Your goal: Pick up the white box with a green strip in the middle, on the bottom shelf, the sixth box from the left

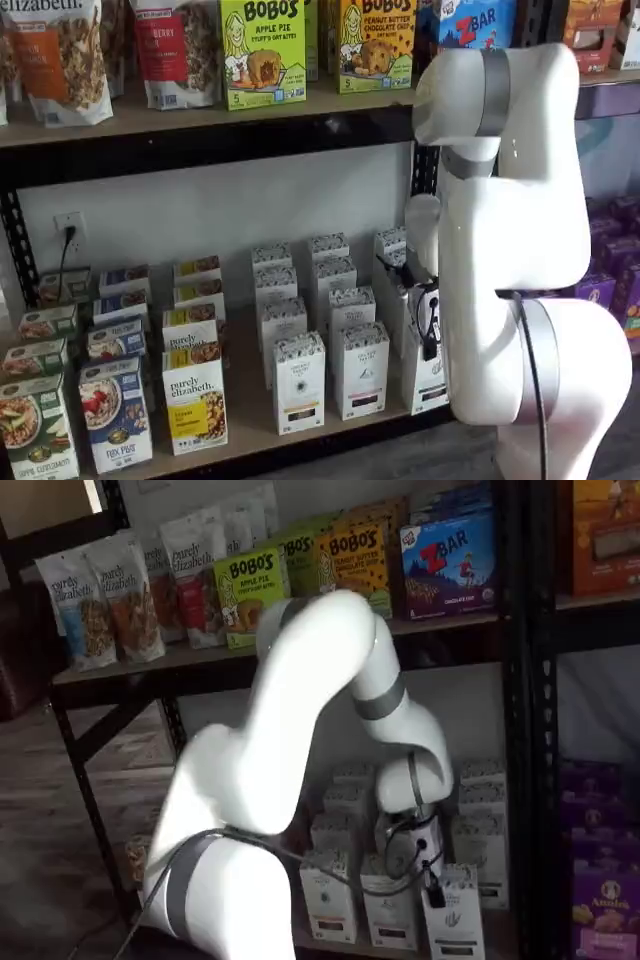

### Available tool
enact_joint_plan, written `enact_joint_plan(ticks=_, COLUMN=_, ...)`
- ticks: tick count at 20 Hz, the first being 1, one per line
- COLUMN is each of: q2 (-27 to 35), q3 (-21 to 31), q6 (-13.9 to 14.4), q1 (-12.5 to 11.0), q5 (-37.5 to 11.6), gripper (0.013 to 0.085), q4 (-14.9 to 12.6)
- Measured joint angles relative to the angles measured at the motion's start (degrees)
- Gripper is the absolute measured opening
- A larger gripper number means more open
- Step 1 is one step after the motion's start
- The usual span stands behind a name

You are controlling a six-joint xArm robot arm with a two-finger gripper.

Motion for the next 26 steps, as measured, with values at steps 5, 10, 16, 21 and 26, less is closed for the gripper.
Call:
enact_joint_plan(ticks=5, q2=-7.66, q3=9.35, q6=5.82, q1=0.66, q5=-1.47, gripper=0.0530, q4=-5.25)
enact_joint_plan(ticks=10, q2=-16.70, q3=18.79, q6=8.27, q1=2.47, q5=-0.26, gripper=0.0530, q4=-5.87)
enact_joint_plan(ticks=16, q2=-28.58, q3=29.32, q6=11.33, q1=3.43, q5=0.96, gripper=0.0530, q4=-8.33)
enact_joint_plan(ticks=21, q2=-38.53, q3=35.81, q6=4.79, q1=5.16, q5=4.93, gripper=0.0530, q4=0.01)
enact_joint_plan(ticks=26, q2=-45.24, q3=38.93, q6=1.62, q1=6.90, q5=9.39, gripper=0.0530, q4=4.88)
